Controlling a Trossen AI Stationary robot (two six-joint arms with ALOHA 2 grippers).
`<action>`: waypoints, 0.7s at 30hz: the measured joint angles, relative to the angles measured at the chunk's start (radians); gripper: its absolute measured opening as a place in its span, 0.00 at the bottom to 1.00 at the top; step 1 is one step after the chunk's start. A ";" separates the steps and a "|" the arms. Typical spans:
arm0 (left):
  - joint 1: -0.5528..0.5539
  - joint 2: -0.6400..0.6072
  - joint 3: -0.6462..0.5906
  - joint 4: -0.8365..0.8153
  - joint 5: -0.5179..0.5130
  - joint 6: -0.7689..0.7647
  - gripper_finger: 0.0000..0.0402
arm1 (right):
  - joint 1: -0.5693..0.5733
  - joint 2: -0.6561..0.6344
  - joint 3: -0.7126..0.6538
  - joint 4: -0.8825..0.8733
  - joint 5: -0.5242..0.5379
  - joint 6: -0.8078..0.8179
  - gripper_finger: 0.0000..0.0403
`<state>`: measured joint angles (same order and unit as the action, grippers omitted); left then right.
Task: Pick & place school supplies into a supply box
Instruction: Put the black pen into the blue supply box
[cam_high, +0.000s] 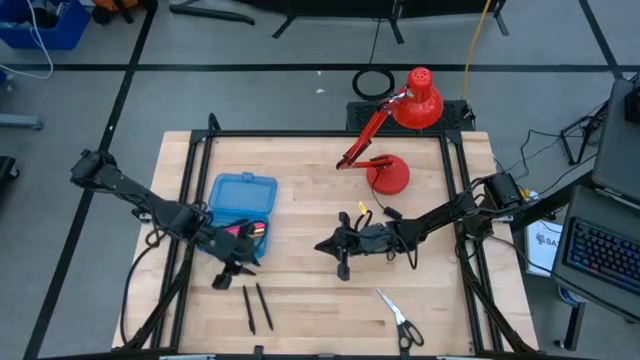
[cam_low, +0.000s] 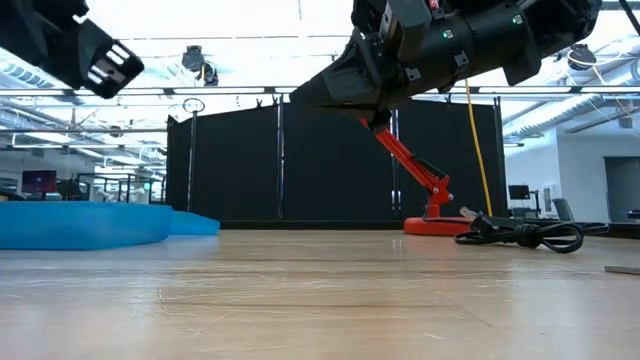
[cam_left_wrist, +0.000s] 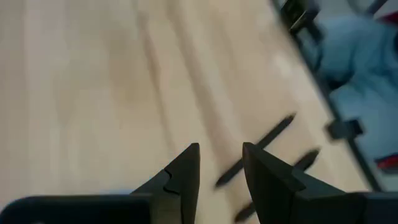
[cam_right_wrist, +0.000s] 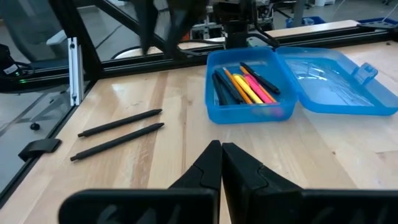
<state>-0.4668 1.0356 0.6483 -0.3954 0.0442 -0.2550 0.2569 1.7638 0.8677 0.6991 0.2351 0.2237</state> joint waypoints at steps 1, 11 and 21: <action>-0.010 0.013 0.000 0.030 -0.002 -0.005 0.32 | 0.000 0.000 0.000 0.000 0.000 0.000 0.00; -0.086 0.178 0.000 0.116 0.003 0.092 0.32 | 0.000 0.000 0.001 -0.038 0.000 0.043 0.00; -0.182 0.287 0.000 0.281 -0.021 0.172 0.32 | 0.000 0.000 0.001 -0.064 0.000 0.081 0.00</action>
<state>-0.6486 1.3224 0.6483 -0.1140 0.0236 -0.0827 0.2569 1.7641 0.8684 0.6351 0.2348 0.3046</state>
